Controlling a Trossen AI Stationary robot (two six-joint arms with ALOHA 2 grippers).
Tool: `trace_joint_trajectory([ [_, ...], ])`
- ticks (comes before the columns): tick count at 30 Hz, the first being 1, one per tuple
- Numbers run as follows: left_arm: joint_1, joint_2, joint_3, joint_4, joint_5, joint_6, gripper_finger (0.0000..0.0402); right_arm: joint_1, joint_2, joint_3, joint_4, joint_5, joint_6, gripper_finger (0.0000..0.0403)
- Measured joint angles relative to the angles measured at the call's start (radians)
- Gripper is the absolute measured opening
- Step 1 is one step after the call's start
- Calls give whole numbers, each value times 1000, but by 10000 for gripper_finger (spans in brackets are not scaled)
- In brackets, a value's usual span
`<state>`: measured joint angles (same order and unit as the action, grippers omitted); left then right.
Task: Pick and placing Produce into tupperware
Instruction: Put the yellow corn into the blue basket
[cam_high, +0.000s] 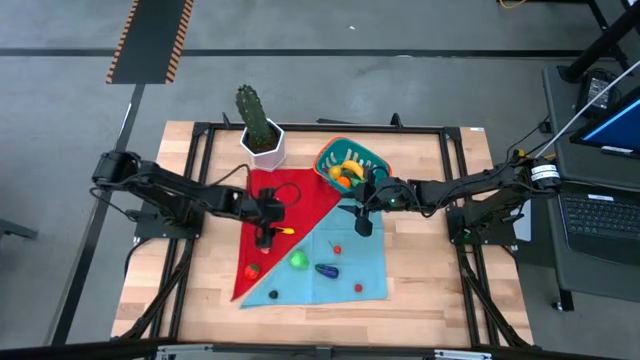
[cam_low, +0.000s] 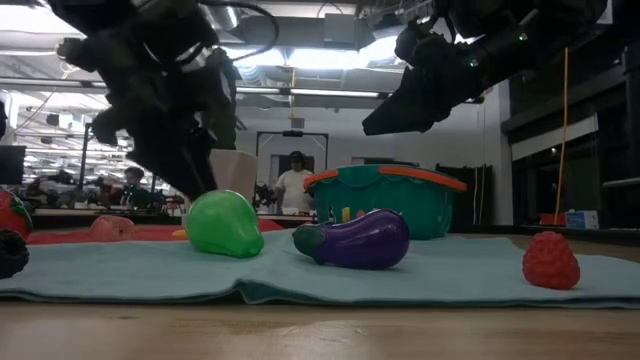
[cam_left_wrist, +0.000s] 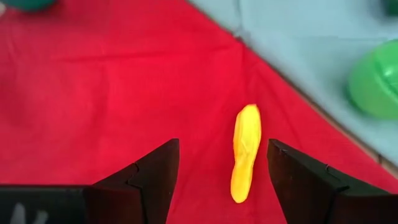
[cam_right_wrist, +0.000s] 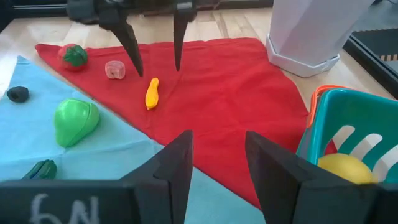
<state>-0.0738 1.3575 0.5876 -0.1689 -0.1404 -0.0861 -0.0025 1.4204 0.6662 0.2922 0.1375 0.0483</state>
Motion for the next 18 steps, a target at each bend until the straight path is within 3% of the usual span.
trace_joint_trajectory([
  [18, -46, 78, -1, 7, -4, -65, 231, 0, 0, 0, -9, 0, -2, 149],
])
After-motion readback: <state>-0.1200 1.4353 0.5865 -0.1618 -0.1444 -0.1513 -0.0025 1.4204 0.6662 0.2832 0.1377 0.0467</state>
